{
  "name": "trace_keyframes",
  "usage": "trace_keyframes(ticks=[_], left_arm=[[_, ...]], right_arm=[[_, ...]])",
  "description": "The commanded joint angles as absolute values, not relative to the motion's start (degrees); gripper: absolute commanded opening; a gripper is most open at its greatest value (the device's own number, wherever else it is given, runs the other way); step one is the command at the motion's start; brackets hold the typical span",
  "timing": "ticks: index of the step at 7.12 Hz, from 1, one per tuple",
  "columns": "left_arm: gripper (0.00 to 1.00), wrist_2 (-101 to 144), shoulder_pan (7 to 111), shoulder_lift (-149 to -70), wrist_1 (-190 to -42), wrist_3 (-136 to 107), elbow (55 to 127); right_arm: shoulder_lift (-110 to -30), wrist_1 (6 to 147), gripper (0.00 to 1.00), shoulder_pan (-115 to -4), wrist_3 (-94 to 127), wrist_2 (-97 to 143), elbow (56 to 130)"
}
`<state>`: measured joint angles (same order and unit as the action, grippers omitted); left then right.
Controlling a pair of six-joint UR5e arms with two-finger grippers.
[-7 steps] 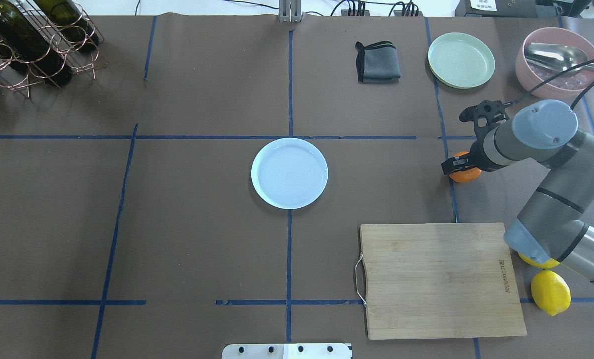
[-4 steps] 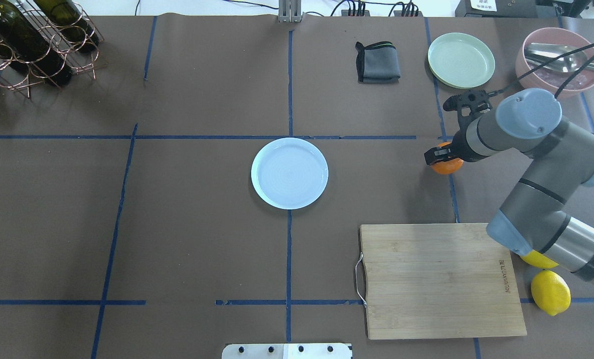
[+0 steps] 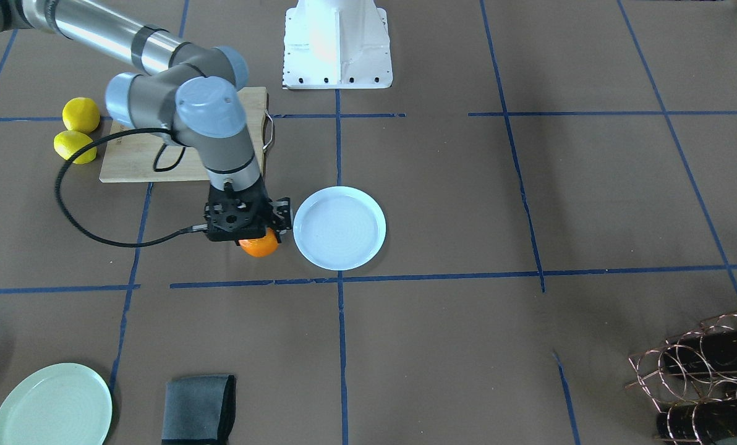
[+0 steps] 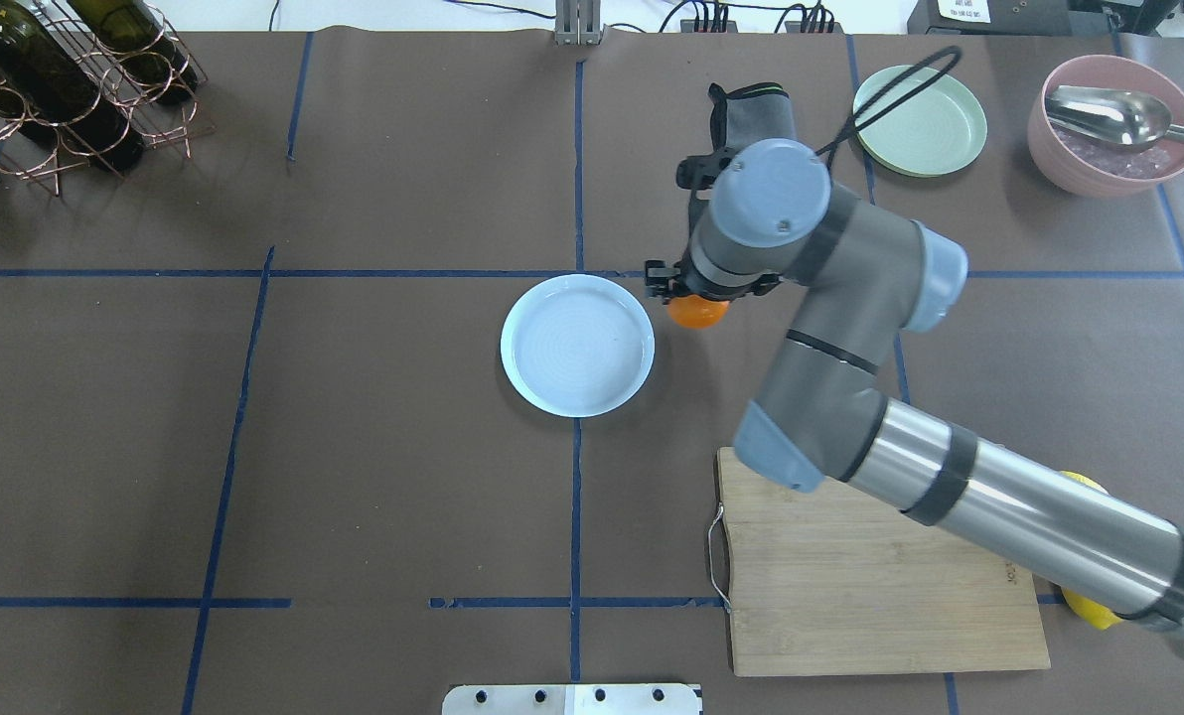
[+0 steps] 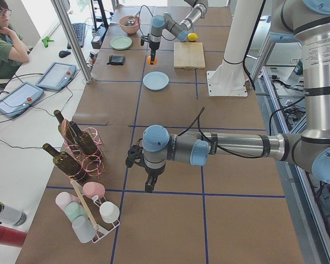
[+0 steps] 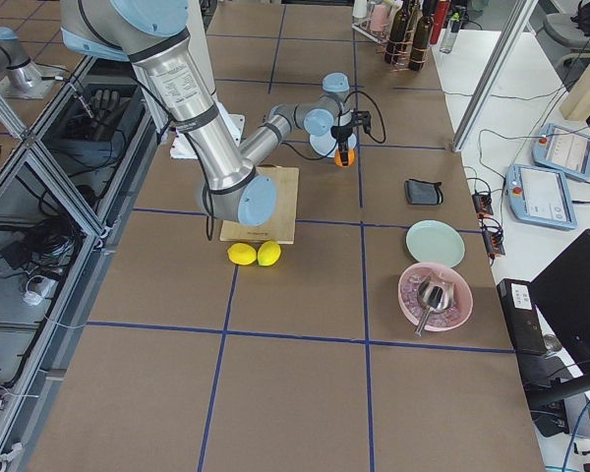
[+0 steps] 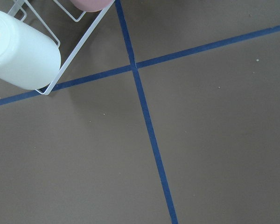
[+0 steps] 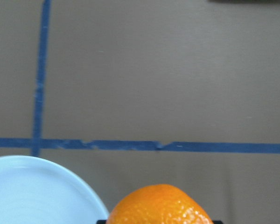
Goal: Pick orange to plate
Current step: 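Carry the tangerine with the right gripper over the light blue plate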
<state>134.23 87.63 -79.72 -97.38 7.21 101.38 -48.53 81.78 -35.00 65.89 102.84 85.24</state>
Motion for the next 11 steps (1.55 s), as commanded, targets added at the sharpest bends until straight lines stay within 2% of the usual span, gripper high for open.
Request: trace_keyframes(ticks=[1, 3, 4, 5, 6, 9, 11], left_arm=[[1.00, 134.30, 87.63, -79.72, -97.38, 7.21, 101.42], [1.00, 134.38, 87.63, -79.72, -97.38, 7.21, 101.51], [1.00, 134.38, 87.63, -79.72, -97.38, 7.21, 101.51], [1.00, 134.38, 87.63, -79.72, -97.38, 7.21, 101.51], [1.00, 134.47, 87.63, -79.72, -97.38, 7.12, 101.60], [1.00, 134.56, 87.63, -79.72, -97.38, 7.21, 101.51], [1.00, 134.56, 87.63, -79.80, -97.38, 7.21, 101.43]], right_arm=[[-36.86, 82.97, 0.29, -30.61, 71.88, 98.11, 73.87], [-36.74, 82.88, 0.34, -28.49, 73.73, 96.07, 72.78], [-36.83, 82.97, 0.43, -27.43, 74.26, 95.63, 72.43], [-36.83, 82.97, 0.56, -27.33, 74.27, 95.54, 72.33], [-37.00, 82.97, 0.99, -26.99, 74.27, 95.28, 72.25], [-37.18, 83.05, 1.00, -28.38, 73.48, 95.71, 74.78], [-38.66, 85.49, 1.00, -35.64, 69.99, 104.45, 78.99]])
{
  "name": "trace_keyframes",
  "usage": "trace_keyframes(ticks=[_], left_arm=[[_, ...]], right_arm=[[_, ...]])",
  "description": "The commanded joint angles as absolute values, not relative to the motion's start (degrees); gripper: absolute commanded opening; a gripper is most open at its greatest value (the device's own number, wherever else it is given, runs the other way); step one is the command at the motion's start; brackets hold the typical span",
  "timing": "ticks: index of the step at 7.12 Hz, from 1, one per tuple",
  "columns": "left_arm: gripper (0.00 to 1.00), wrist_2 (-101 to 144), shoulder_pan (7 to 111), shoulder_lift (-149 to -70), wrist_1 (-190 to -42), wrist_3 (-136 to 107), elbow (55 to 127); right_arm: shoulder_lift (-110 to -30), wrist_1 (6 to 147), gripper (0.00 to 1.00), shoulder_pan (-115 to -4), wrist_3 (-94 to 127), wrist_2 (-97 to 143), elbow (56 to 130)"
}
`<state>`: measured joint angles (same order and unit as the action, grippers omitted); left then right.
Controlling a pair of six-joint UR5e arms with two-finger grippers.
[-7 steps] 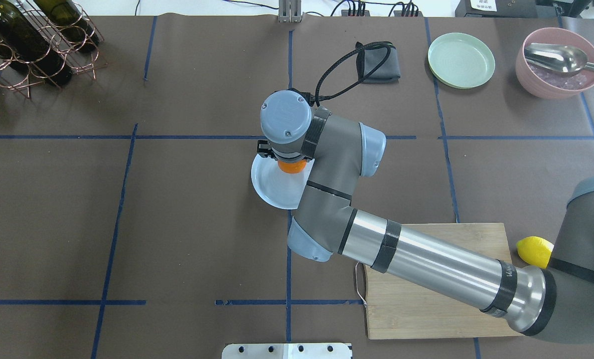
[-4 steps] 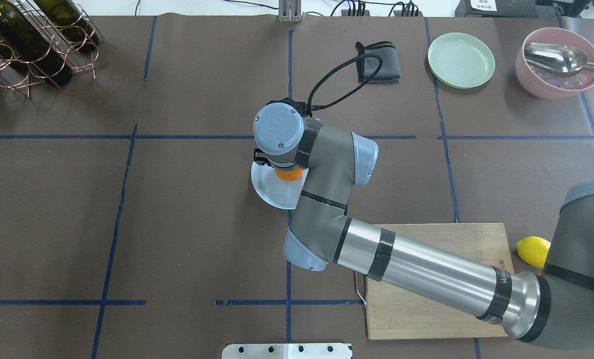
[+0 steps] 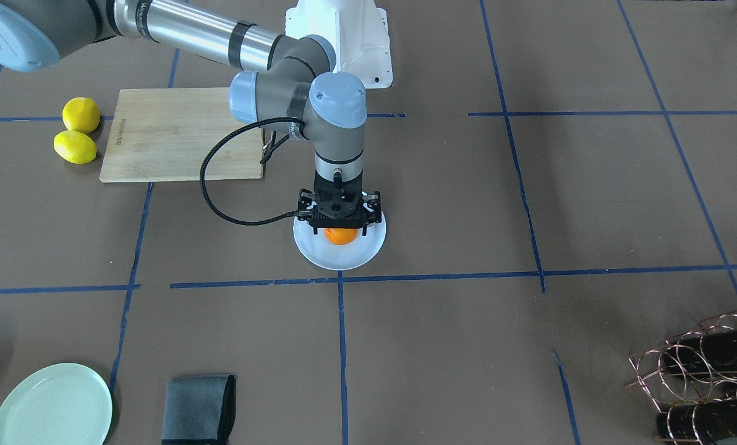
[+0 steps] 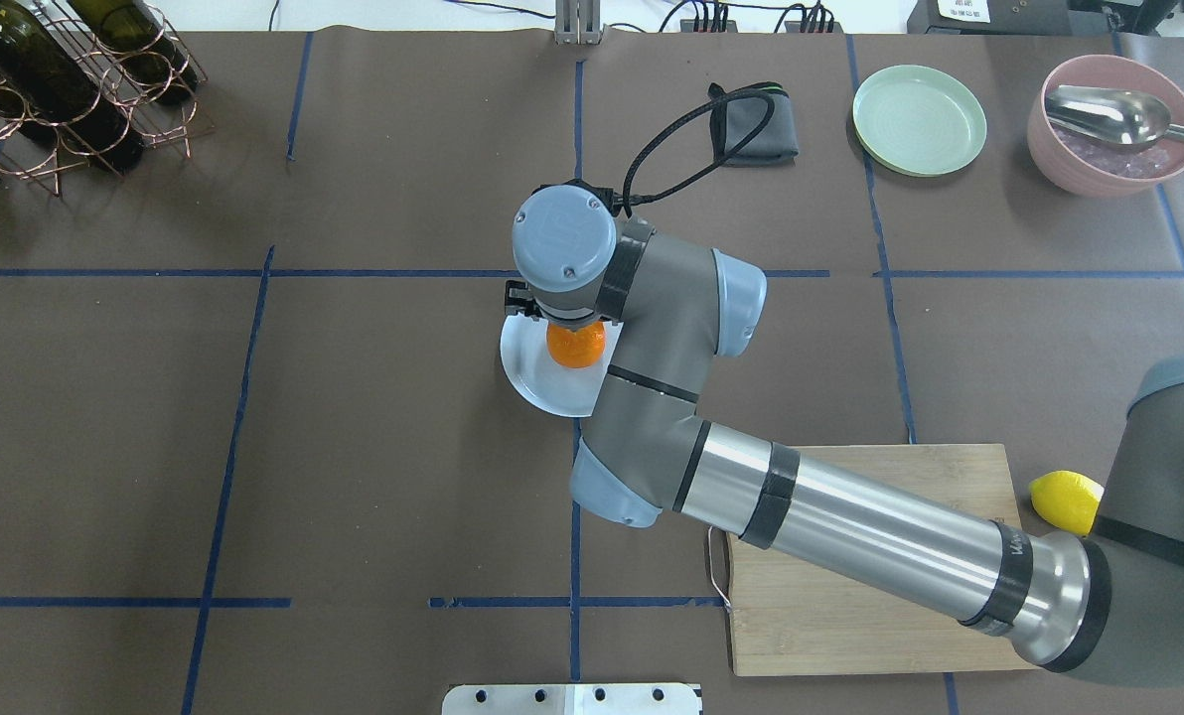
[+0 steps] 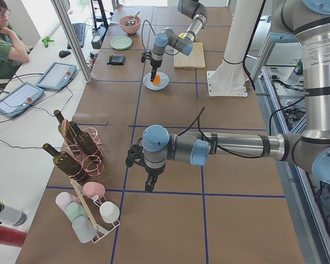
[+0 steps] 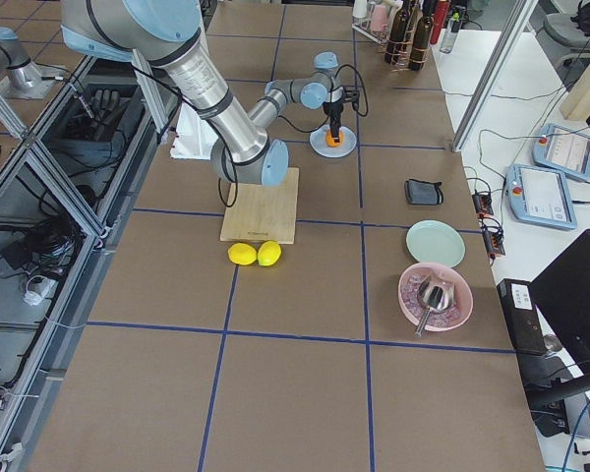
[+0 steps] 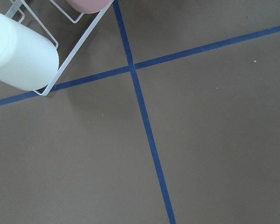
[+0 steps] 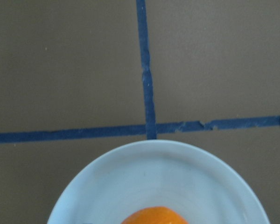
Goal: Pick orange to plate
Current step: 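Open the right gripper to release the tangerine onto the plate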
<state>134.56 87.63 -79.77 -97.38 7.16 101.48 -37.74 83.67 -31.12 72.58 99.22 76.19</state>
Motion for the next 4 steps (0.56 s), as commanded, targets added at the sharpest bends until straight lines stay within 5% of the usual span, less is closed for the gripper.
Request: trace_keyframes(ticks=[1, 4], left_arm=[[1.00, 134.56, 87.63, -79.80, -97.30, 7.21, 101.34], [1.00, 134.21, 87.54, -79.80, -97.03, 7.12, 101.43]], right_arm=[[-41.37, 88.82, 1.00, -39.08, 63.61, 106.94, 82.67], [-58.92, 89.47, 1.00, -51.91, 36.92, 117.32, 94.62]])
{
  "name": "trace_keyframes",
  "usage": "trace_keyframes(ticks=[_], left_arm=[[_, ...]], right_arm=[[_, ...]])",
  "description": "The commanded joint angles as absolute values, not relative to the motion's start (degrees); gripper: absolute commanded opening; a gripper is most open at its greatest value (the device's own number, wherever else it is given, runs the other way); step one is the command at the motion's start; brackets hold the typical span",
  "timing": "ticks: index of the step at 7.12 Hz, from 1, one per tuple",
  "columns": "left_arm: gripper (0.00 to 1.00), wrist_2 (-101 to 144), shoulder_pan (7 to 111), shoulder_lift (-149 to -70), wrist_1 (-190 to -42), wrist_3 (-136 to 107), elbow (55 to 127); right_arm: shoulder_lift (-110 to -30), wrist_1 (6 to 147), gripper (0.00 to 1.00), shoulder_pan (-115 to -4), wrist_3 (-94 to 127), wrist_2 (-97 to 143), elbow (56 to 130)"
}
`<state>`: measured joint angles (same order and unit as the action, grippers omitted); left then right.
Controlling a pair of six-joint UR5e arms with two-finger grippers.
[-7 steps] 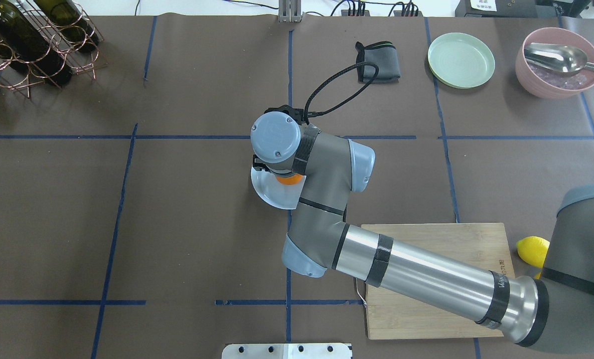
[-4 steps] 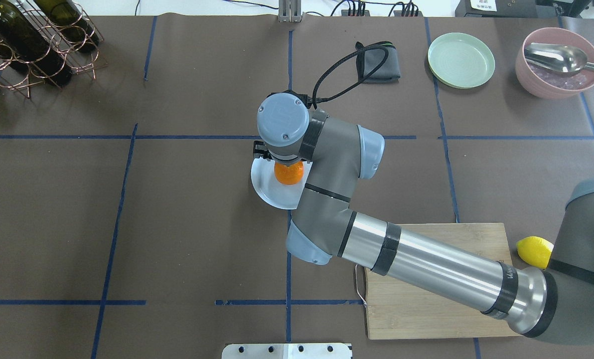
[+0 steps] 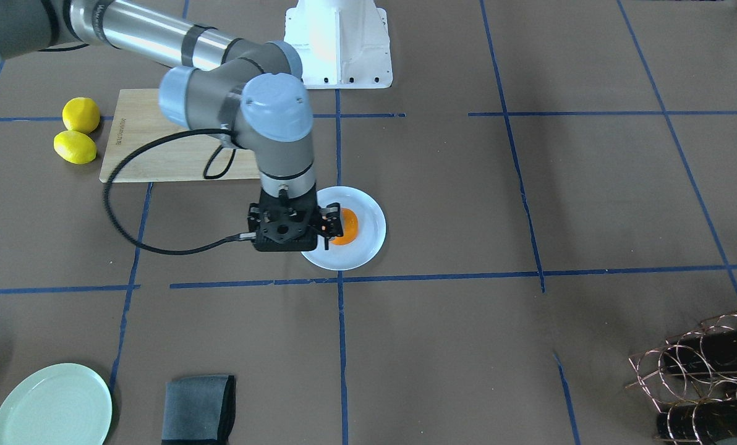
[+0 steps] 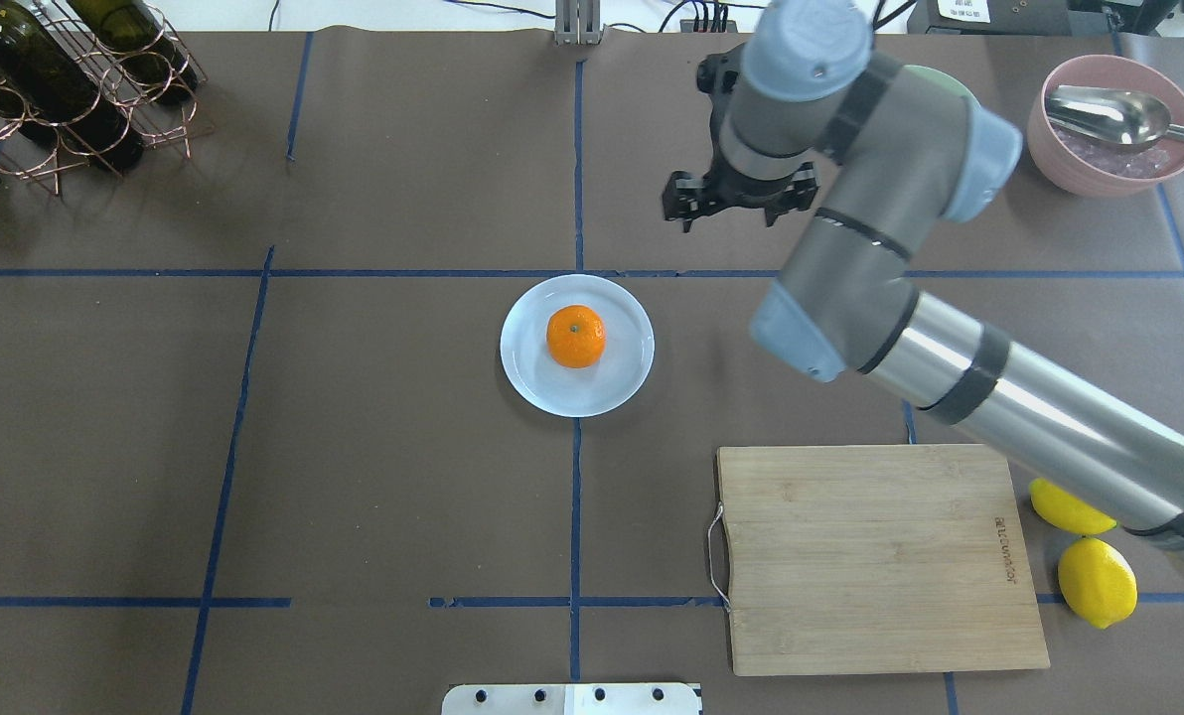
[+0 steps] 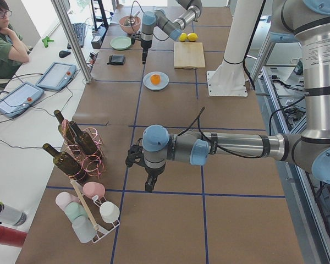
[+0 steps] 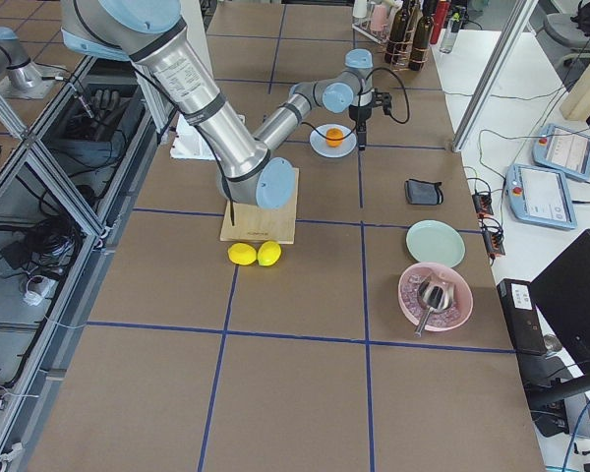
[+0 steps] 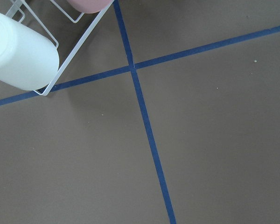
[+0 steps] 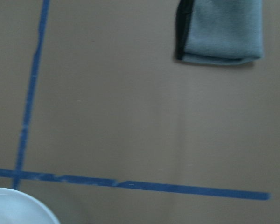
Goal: Pick orange to plate
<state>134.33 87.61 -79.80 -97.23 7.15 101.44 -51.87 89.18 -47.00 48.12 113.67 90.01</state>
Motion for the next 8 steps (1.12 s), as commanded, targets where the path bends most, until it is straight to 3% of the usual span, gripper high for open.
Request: trace_keyframes(ticks=[1, 5, 8], left_arm=[[1.00, 134.38, 87.63, -79.72, -96.77, 7.03, 101.51], [1.00, 134.56, 87.63, -79.72, -94.40, 6.85, 102.04], [1.00, 134.38, 87.71, -79.63, -94.48, 7.29, 101.78]], right_arm=[[-63.76, 89.47, 1.00, -56.12, 28.56, 120.81, 96.83], [-80.73, 89.47, 1.00, -72.81, -1.85, 129.17, 99.41], [-92.50, 88.60, 1.00, -81.98, -5.36, 129.29, 99.05]])
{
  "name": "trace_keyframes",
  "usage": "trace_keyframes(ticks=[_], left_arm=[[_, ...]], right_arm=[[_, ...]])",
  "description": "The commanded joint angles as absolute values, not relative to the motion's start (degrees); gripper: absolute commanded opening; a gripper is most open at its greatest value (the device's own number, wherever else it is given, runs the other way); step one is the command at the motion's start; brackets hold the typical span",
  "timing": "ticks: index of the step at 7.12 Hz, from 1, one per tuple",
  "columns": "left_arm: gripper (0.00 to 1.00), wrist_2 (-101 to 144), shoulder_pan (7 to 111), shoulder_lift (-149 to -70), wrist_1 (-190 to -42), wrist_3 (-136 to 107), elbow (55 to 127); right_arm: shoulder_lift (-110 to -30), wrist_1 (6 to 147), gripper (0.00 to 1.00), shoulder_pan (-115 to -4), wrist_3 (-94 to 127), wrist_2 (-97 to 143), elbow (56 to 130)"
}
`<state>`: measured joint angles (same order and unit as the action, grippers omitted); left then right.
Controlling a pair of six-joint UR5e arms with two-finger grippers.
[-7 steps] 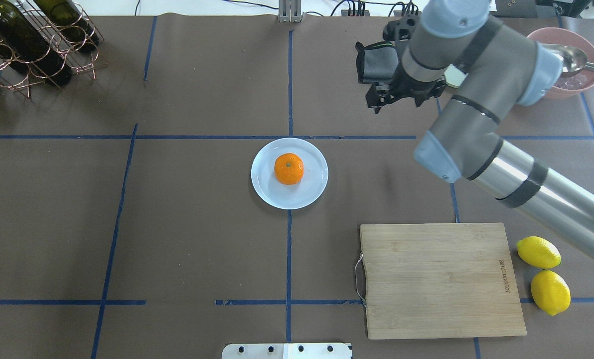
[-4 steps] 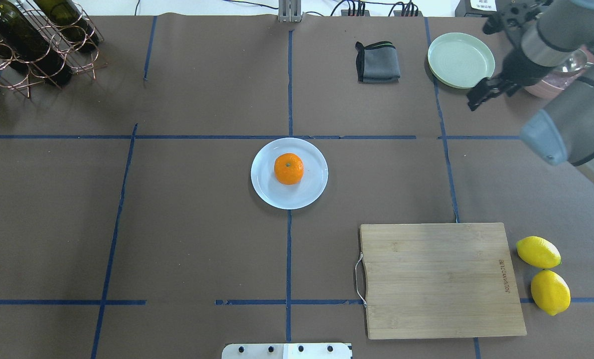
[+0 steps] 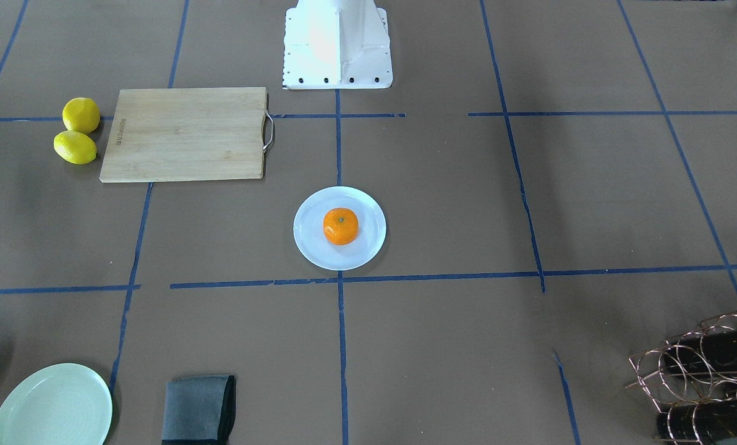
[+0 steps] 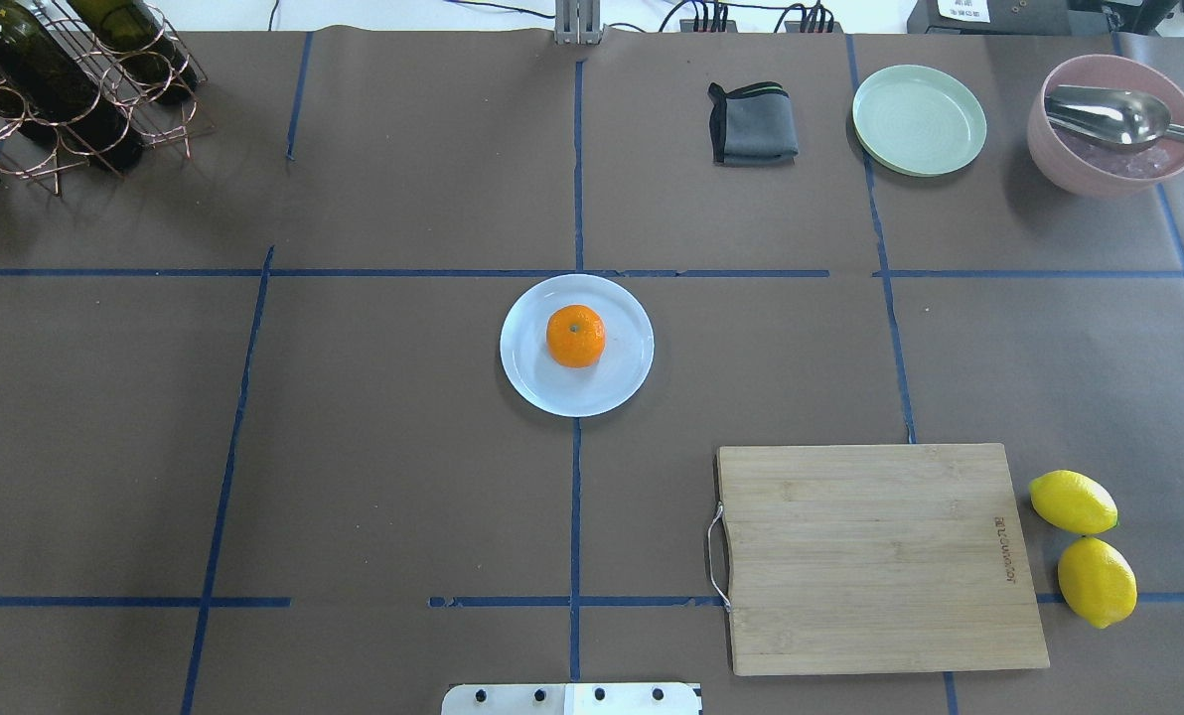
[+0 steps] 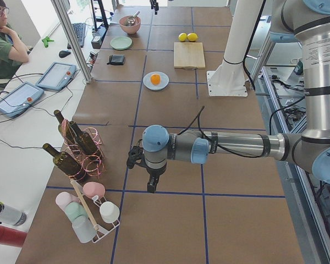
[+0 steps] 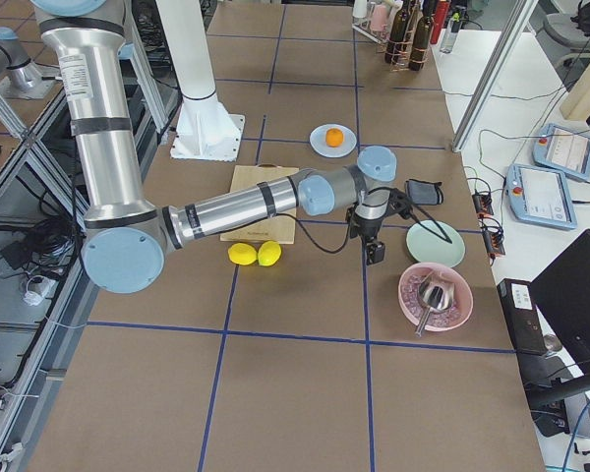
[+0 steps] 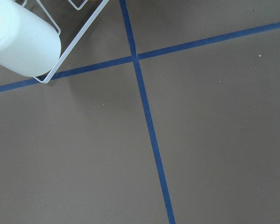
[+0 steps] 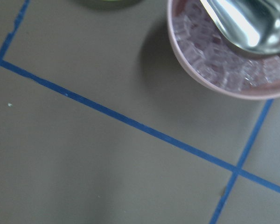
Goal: Pick orange to plate
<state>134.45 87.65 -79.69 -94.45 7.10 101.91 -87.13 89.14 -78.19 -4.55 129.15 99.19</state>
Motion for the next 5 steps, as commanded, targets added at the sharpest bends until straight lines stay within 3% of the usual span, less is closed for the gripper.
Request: trace_keyframes(ticks=[1, 5], left_arm=[[1.00, 134.12, 87.71, -79.72, -94.40, 7.21, 101.86], [1.00, 134.12, 87.71, -79.72, -94.39, 7.21, 101.69]], right_arm=[[-95.77, 88.42, 1.00, -84.35, -5.71, 129.11, 99.05], [-99.05, 88.51, 1.00, -84.64, -4.67, 129.64, 98.00]])
